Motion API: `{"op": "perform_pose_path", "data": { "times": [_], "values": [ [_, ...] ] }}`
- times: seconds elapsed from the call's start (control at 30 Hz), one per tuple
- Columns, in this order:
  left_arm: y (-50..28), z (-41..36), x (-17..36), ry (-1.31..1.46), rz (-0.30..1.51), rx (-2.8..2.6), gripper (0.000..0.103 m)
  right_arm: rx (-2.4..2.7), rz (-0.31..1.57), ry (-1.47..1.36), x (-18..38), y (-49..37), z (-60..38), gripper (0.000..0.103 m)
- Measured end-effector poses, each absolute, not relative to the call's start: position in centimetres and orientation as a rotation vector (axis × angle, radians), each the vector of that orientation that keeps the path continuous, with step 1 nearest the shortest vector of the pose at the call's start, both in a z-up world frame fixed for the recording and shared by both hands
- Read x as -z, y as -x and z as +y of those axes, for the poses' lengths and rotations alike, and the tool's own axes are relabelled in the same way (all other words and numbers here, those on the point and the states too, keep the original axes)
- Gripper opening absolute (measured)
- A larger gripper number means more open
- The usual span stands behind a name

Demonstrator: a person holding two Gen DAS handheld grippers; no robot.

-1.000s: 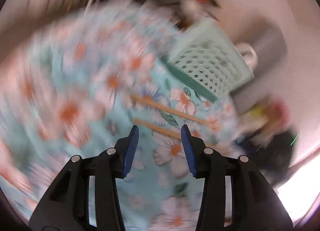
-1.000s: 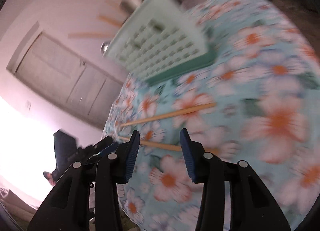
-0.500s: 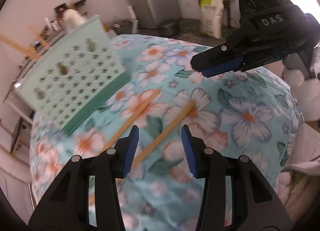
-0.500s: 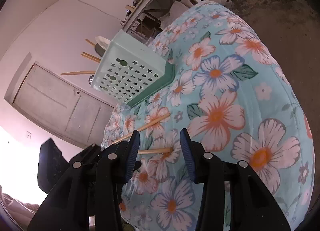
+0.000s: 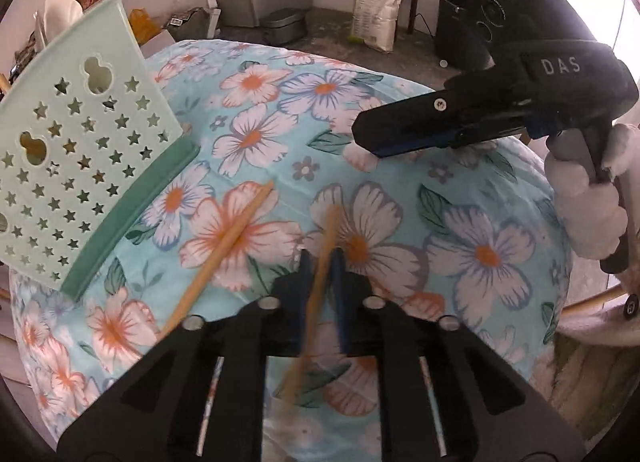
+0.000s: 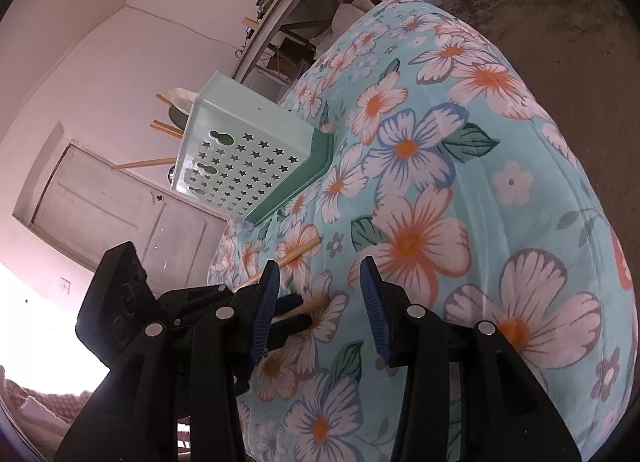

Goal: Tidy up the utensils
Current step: 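Lift the left gripper's chopstick upright while the right gripper grasps the last chopstick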

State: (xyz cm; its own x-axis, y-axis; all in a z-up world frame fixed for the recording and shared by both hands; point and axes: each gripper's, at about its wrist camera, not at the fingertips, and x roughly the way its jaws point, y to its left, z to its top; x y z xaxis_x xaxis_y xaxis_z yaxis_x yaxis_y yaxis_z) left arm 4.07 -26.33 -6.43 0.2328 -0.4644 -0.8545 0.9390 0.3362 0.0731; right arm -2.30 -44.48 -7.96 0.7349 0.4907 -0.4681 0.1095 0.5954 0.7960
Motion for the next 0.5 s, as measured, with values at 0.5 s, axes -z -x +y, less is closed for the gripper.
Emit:
{"op": "perform_pose_path", "data": {
  "times": [0.5],
  "values": [
    [-8.2,-13.6,-0.6,0.033,0.919,0.866,0.006,-0.234,0.75,-0.786,4.5,2.0,-41.7,0.042]
  ]
}}
